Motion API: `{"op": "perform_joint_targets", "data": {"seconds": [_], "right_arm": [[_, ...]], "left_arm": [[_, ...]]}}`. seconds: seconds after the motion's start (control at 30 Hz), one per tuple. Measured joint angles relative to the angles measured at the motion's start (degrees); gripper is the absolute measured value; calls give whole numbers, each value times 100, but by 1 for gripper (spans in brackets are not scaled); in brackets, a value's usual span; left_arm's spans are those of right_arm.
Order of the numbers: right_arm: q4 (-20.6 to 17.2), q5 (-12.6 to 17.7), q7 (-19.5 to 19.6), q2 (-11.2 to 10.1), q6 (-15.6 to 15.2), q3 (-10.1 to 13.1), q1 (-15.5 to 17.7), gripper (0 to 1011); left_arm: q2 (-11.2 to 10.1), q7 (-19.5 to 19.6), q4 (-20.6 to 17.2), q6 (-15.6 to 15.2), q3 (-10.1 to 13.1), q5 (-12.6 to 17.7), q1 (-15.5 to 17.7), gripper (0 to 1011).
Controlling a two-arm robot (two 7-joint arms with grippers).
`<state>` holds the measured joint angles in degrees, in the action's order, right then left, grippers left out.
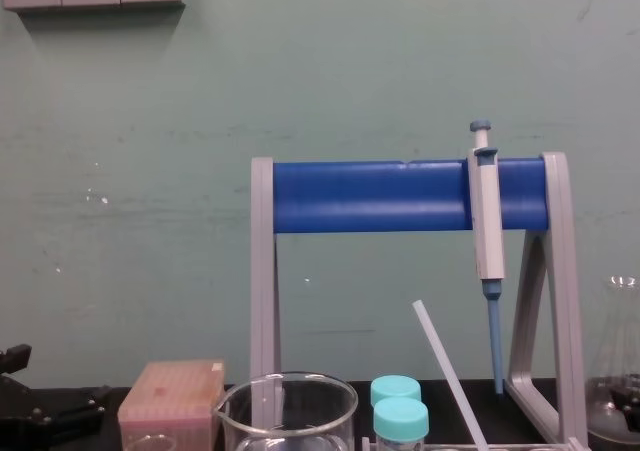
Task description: Pick up the stirring rod with one hand, then place it down.
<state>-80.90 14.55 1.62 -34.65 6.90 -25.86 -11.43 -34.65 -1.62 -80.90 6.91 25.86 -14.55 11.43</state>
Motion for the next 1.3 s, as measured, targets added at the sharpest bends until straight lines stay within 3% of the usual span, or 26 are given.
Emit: {"op": "perform_joint_targets", "data": {"seconds": [1.3], "right_arm": [[0,0,0,0,0,0,0,1003]], "left_arm": [[0,0,0,0,0,0,0,1000]]}}
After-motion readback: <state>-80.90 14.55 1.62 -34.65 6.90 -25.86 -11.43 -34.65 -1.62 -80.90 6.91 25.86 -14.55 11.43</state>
